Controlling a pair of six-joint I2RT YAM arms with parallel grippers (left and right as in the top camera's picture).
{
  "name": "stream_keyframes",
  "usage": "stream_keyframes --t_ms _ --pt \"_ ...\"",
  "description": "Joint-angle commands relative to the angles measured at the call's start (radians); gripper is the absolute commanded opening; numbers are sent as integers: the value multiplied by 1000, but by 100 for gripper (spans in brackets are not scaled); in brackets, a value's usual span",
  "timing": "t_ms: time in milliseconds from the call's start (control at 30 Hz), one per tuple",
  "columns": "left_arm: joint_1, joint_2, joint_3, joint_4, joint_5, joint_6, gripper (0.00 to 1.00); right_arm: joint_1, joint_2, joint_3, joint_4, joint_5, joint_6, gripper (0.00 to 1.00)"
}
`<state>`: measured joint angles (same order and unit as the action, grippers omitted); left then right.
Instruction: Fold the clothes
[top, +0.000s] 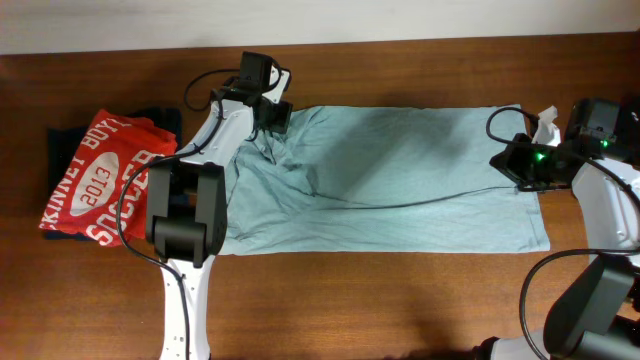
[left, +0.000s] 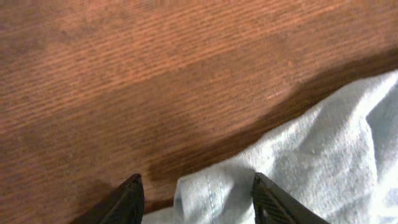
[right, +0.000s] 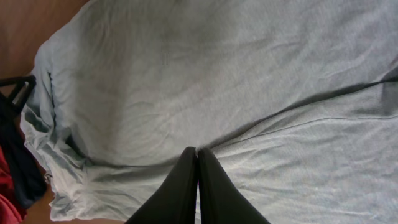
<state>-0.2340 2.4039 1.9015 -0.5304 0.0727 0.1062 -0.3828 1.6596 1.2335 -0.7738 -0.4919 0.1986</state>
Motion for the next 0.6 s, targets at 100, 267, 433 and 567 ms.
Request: stream_keyframes --t_ms 100,267,433,567 --pt "2 22 -1 6 78 16 45 2 2 22 0 -9 -8 8" --pt "2 23 -1 -8 108 16 35 2 2 22 0 -9 -8 8" --pt "2 23 -1 -7 108 16 11 2 2 22 -6 -9 -8 7" --pt "2 22 12 -17 108 16 8 2 2 22 -8 -9 -8 7"
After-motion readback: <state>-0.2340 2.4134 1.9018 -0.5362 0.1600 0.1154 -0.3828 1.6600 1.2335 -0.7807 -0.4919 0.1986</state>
